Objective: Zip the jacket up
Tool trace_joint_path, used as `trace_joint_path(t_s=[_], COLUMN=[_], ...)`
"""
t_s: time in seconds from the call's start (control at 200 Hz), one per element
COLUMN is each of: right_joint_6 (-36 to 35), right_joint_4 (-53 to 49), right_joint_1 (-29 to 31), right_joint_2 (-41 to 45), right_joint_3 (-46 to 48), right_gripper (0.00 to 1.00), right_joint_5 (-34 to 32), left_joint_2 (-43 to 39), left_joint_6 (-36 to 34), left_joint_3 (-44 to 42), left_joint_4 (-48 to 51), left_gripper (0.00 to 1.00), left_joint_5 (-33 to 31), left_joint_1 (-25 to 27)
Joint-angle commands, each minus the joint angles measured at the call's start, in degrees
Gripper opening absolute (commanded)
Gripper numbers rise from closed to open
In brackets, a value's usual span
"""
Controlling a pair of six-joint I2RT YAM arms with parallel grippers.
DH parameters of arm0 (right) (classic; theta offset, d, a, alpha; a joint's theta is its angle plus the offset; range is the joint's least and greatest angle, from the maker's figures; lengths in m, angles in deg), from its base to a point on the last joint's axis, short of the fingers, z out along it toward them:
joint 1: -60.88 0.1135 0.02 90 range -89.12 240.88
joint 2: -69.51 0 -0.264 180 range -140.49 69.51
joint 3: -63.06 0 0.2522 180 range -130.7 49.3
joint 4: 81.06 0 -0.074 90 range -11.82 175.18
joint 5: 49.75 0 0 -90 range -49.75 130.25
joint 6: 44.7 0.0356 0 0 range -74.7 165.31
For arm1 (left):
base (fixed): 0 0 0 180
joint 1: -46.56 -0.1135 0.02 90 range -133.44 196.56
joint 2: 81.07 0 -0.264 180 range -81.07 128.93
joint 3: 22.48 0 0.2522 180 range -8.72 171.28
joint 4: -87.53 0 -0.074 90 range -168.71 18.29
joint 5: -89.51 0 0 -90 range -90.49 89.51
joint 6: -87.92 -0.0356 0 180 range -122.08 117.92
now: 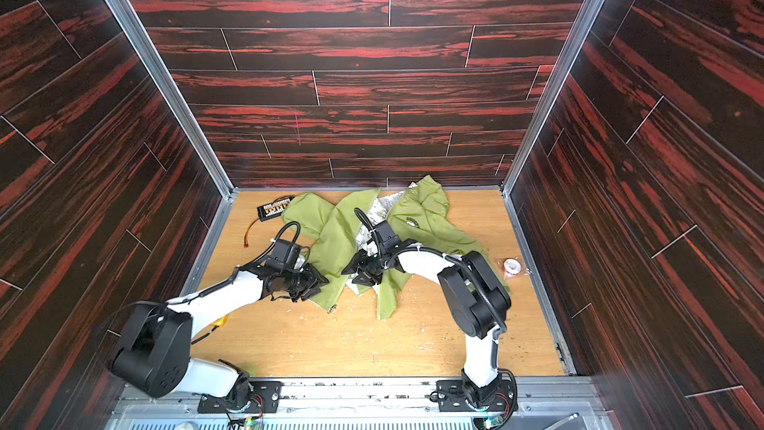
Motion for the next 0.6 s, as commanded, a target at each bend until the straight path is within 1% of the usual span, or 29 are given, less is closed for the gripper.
trace_joint_path(t_s=[0.0, 0.14, 0.276, 0.386, 0.596], right_joint_6=[1.15, 0.89, 0.46, 0.19, 0.18], right_joint_4=[2.01, 3.09, 4.04, 4.77, 6.98], right_joint_1=[1.45, 2.67, 3.72, 4.24, 5.22], right_joint_2=[-3.09, -4.34, -6.38, -7.55, -8.88], right_joint_3=[0.58, 0.77, 0.34, 0.82, 1.13], right_gripper=[0.5, 0.54, 0.56, 0.56, 0.54], right_joint_5=[0.5, 0.64, 1.07, 0.92, 1.11], left_joint_2=[3.65, 7.34, 10.14, 12.07, 14.17], left_joint_6=[-1.3, -1.03, -0.35, 0.09, 1.2], left_joint_3=[3.29, 4.78, 4.49, 4.13, 3.84], left_joint_4=[-3.27, -4.51, -4.56, -4.35, -3.73], left_gripper=[0.38, 0.35, 0.31, 0.27, 0.23], left_joint_5=[2.62, 3.13, 2.53, 2.11, 1.51], left_joint_1=[-0.6, -0.82, -1.45, -1.96, -2.9])
